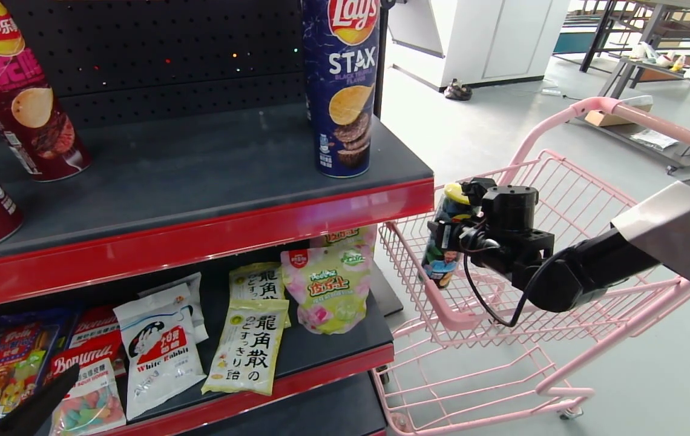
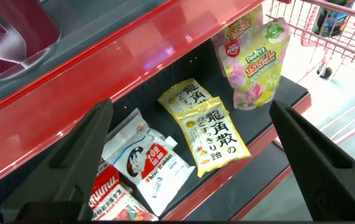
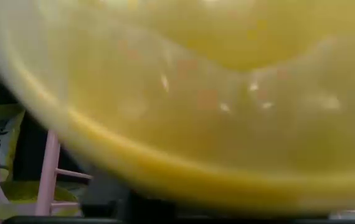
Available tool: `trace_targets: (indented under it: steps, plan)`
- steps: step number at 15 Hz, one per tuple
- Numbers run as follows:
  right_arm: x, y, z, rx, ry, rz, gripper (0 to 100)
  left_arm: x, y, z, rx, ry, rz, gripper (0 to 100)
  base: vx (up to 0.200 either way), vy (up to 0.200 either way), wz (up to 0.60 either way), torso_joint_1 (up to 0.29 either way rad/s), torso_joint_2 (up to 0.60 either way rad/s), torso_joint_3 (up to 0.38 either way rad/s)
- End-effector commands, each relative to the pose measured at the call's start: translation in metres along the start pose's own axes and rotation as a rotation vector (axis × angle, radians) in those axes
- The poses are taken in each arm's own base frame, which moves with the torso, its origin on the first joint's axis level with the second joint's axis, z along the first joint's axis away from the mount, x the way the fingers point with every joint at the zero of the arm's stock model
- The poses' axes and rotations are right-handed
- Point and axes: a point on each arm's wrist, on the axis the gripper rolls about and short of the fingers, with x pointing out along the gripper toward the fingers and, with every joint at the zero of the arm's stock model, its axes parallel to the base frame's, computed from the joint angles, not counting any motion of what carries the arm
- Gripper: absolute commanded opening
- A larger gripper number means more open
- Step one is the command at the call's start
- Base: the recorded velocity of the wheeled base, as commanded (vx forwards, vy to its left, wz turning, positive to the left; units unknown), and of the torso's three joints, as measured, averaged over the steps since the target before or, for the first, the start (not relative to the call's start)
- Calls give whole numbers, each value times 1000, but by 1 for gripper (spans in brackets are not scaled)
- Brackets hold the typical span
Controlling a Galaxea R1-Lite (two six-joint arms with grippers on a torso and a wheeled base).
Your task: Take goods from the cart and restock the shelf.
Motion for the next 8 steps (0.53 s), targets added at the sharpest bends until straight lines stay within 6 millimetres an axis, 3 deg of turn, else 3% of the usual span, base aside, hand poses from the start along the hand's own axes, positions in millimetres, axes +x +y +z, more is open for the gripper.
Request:
trace_targets:
  steps: [1, 4, 6, 8]
  plan:
    - [1, 0, -2, 0, 6, -2, 0, 0, 0, 0, 0, 3, -1, 100, 0, 0, 0, 0, 0, 0]
    - [-1, 0, 2, 2, -7, -15, 0, 0, 0, 0, 0, 2, -1, 100, 0, 0, 0, 0, 0, 0]
    - [-17, 1, 23, -3, -58, -21, 0, 0, 0, 1, 0, -1, 1, 100, 0, 0, 0, 0, 0, 0]
    - [-47, -5, 61, -64, -147, -26, 0, 0, 0, 0, 0, 0, 0, 100, 0, 0, 0, 0, 0, 0]
